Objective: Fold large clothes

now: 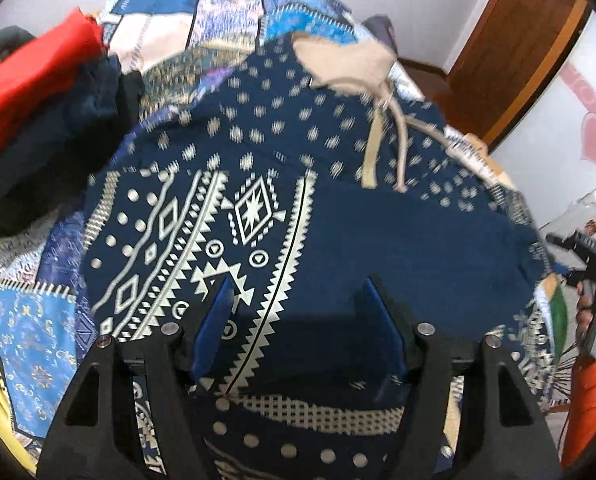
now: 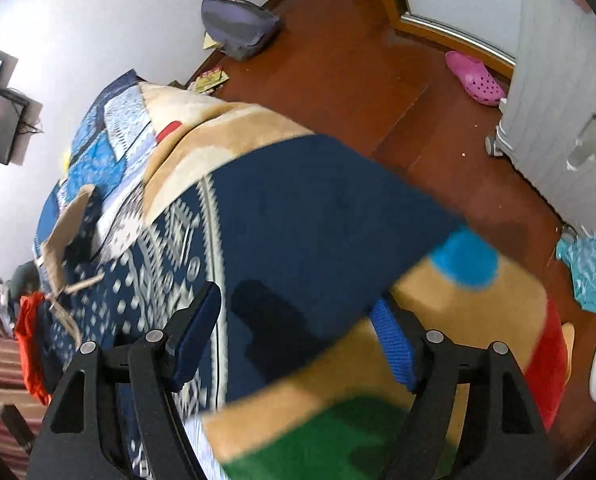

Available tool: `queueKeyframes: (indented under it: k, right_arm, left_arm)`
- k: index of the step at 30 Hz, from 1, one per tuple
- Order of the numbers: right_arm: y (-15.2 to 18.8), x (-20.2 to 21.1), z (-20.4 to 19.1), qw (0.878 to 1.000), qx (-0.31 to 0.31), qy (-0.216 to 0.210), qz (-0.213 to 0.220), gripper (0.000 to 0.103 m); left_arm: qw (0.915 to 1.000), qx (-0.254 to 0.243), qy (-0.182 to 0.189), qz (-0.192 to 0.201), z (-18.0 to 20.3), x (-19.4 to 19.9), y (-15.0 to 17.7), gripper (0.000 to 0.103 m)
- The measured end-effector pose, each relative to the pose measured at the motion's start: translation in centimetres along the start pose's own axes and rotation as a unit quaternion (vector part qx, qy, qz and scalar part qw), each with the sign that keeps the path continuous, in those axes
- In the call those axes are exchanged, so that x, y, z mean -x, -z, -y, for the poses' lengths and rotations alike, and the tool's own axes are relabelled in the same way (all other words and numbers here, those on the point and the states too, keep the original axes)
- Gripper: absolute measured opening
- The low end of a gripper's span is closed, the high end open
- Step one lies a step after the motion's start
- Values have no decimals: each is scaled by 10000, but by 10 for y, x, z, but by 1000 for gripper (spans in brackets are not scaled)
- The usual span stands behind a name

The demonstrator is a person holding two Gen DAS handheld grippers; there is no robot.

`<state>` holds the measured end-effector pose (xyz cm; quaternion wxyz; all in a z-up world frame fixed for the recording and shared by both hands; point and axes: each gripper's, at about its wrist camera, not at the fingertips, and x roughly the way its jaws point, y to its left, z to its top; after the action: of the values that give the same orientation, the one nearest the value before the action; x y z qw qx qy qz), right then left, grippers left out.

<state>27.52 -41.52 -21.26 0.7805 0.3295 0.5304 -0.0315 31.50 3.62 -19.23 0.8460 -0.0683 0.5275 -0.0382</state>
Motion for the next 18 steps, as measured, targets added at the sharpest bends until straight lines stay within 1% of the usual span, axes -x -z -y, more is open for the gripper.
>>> queueKeyframes:
  k: [2,4,6,8,9,10,11,12,14,16,18]
  right_arm:
    - [-12,-14,-4,9999,-48,123,-83,74]
    - [-21,-20,-6,9997,-58,251,-29,73]
    - [-25,-22,-4,9995,-128,285,63,70]
    - [-27,-18,-7,9990,-132,284,310,56]
    - [-27,-16,-8,9985,-123,369,379,37]
    - [-26,-12,-10,9969,-108,603,500,25]
    - [-26,-7,-12,9958,-95,706,583,11]
    - [-26,-3,-13,9953,-84,704,666,10]
    - [-23,17,-22,9941,49,525,950,9]
    - [-20,38,-39,9913,327,411,1206,8]
    - [-15,61,-62,9869,700,183,1444,8]
  left_arm:
    - [9999,36,-9,-112,-1,-10,0,66]
    - [10000,18,-65,-39,0,-12,1,66]
    - [9999,-34,-108,-16,1,-12,1,66]
    - [9999,-23,-118,-9,1,-13,1,66]
    - [9999,-23,-124,1,2,-13,2,66]
    - [9999,-43,-136,11,2,-13,2,66]
    - [9999,-60,-145,19,3,-13,2,66]
    - [9999,-67,-149,27,3,-12,2,66]
    - [9999,-57,-133,37,2,-10,3,66]
    - [9999,-58,-116,42,2,-8,5,66]
    - [9999,-53,-86,51,1,-6,6,66]
